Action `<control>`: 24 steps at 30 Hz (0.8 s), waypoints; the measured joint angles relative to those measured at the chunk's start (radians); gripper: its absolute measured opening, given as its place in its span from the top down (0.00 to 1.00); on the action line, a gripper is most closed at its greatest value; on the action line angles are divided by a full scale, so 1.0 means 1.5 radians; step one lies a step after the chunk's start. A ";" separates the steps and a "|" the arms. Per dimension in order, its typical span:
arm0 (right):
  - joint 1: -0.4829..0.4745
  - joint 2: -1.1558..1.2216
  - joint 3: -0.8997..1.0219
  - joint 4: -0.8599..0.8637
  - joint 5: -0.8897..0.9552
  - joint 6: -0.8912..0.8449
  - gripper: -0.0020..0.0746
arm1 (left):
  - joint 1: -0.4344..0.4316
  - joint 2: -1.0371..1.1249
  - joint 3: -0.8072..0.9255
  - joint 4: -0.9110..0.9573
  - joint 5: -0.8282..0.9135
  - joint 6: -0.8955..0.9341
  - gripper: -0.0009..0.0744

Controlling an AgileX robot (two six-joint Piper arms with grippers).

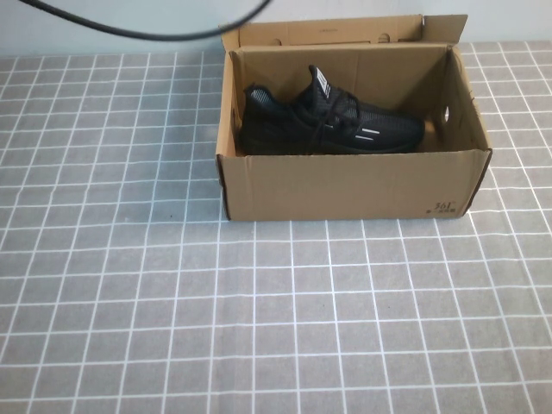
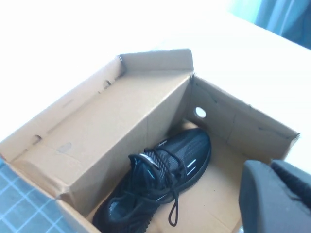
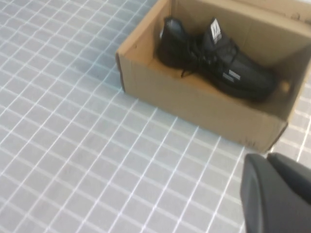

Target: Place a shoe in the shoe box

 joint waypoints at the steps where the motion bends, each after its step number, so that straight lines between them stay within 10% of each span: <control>1: 0.000 -0.024 0.025 0.002 0.000 0.002 0.99 | 0.000 -0.019 0.007 0.005 0.000 -0.006 0.99; 12: 0.000 -0.341 0.288 0.002 0.002 0.020 0.99 | 0.000 -0.301 0.278 0.107 -0.057 -0.038 0.99; 24: 0.000 -0.589 0.466 0.019 -0.093 0.022 0.99 | 0.000 -0.732 0.883 0.089 -0.401 -0.049 0.99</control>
